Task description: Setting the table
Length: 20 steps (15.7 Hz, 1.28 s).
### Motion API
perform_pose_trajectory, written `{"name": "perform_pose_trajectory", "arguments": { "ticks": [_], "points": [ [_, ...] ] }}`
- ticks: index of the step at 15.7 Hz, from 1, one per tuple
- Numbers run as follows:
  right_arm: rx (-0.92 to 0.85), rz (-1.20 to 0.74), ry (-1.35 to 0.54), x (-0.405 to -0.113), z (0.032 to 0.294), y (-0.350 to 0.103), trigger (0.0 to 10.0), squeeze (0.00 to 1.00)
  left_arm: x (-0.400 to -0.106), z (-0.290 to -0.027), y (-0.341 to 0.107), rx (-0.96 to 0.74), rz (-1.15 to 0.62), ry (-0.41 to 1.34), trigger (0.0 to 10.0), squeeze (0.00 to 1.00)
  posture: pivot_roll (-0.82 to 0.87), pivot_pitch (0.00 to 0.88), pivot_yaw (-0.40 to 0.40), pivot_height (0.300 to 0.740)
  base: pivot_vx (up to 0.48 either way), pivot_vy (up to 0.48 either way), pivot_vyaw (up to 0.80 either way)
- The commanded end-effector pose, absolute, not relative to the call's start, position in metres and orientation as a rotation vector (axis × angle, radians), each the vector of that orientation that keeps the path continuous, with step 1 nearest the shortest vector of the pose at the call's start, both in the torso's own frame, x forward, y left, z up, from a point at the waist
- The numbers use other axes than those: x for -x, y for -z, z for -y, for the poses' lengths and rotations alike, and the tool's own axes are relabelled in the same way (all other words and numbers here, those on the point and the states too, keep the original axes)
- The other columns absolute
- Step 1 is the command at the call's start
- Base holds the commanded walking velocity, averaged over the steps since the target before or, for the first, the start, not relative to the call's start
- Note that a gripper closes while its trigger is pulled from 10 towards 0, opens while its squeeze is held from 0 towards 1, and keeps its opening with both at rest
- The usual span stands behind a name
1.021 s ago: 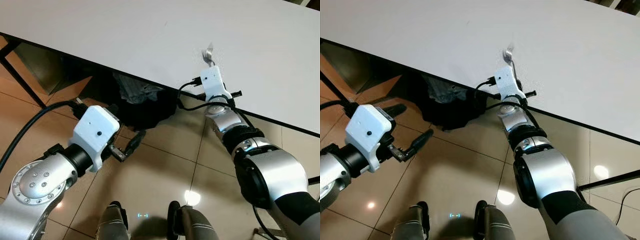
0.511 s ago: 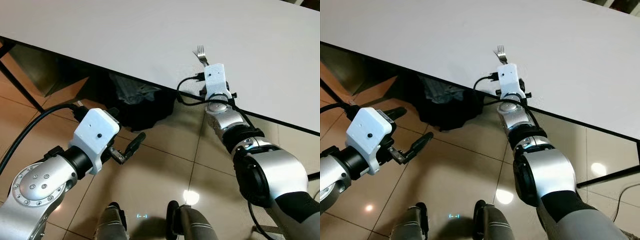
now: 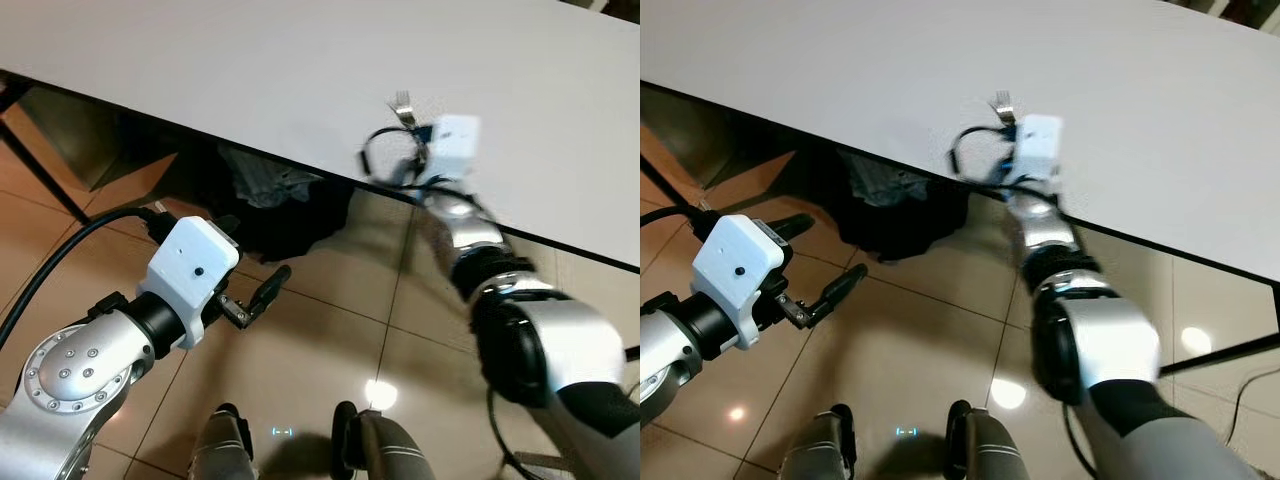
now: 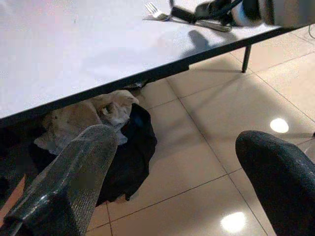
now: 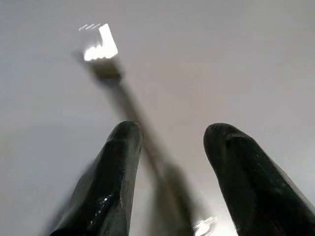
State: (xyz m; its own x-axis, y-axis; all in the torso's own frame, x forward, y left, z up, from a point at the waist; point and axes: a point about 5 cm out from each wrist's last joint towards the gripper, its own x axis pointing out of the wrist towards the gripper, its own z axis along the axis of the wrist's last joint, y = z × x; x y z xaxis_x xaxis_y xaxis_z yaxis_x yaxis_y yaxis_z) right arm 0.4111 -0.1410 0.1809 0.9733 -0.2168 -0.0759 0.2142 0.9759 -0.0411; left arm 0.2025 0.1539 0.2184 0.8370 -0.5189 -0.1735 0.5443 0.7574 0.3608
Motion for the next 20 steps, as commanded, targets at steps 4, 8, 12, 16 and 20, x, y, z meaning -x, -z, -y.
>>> {"name": "perform_pose_trajectory", "arguments": {
  "ticks": [4,8,12,16,20],
  "points": [
    [0.111,-0.121,0.337,-0.406,0.174,-0.170,0.0,0.00,-0.201,-0.154,-0.223,-0.435,-0.047,0.570,10.0,0.00,0.22,0.269,-0.118,0.740,0.000,0.000,0.00],
    [0.167,-0.174,0.365,-0.402,0.183,-0.160,0.0,0.00,-0.202,-0.159,-0.224,-0.442,-0.049,0.542,10.0,0.00,0.22,0.276,-0.118,0.740,0.000,0.000,0.00],
    [0.163,-0.211,0.307,-0.401,0.177,-0.154,0.0,0.00,-0.201,-0.156,-0.222,-0.437,-0.062,0.577,10.0,0.00,0.22,0.269,-0.113,0.740,0.000,0.000,0.00],
    [0.025,-0.273,0.259,-0.401,0.167,-0.148,0.0,0.00,-0.194,-0.158,-0.211,-0.462,-0.140,0.634,10.0,0.00,0.20,0.257,-0.110,0.740,0.000,0.000,0.00],
    [0.035,-0.301,0.184,-0.401,0.155,-0.143,0.0,0.00,-0.196,-0.161,-0.211,-0.471,-0.144,0.632,10.0,0.00,0.20,0.243,-0.111,0.740,0.000,0.000,0.00]
  ]
}}
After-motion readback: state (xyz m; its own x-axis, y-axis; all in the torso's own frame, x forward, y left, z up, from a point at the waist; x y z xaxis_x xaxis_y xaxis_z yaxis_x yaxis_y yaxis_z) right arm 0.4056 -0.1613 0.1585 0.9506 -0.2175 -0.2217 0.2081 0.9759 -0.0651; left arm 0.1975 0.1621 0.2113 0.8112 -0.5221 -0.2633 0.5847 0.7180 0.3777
